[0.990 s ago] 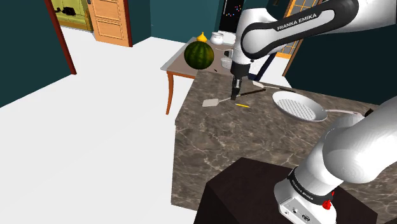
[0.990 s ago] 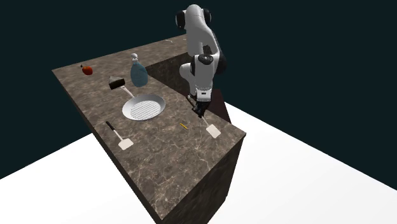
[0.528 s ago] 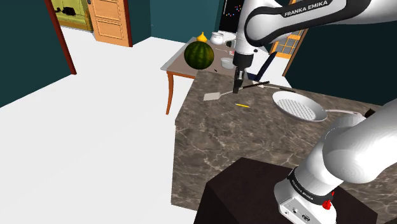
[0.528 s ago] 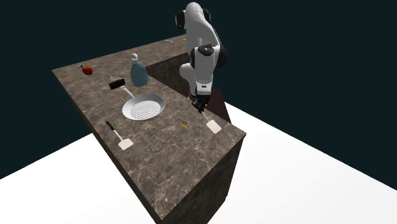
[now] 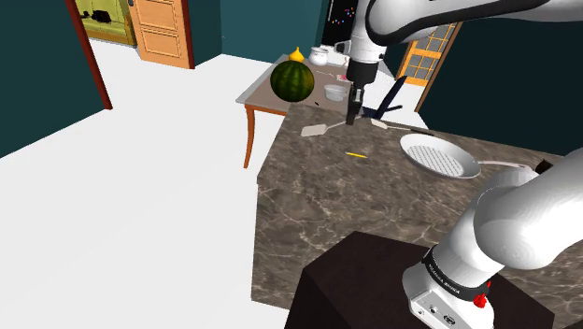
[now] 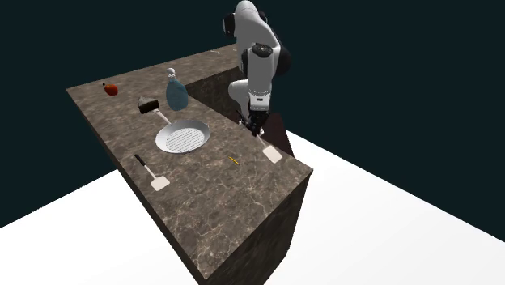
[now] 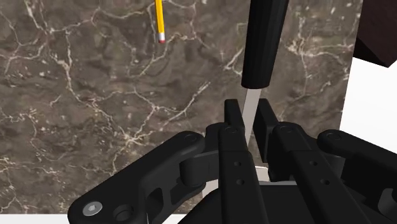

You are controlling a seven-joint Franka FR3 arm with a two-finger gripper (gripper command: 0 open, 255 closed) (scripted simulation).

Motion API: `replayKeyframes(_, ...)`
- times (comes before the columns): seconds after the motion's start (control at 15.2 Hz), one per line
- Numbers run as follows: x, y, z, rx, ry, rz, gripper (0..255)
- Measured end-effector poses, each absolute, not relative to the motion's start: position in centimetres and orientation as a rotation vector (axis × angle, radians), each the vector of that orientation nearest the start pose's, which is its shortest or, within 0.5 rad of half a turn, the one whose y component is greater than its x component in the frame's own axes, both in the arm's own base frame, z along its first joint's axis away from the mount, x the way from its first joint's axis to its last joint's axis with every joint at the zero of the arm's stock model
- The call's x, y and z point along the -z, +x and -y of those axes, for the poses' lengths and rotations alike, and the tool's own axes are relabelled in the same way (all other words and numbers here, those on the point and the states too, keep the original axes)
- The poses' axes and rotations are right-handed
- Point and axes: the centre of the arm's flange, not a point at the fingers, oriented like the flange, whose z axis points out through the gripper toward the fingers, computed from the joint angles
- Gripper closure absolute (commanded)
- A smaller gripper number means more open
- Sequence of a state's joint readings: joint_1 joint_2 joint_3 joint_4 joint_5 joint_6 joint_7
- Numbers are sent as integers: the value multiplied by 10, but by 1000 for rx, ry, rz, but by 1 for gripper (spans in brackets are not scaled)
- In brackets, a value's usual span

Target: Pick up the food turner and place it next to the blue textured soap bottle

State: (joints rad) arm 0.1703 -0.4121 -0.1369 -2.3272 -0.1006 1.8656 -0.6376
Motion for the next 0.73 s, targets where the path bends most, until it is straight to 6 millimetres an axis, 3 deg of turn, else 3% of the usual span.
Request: replayKeyframes(0.73,-550,422,-3,-97,-2964,1108,255)
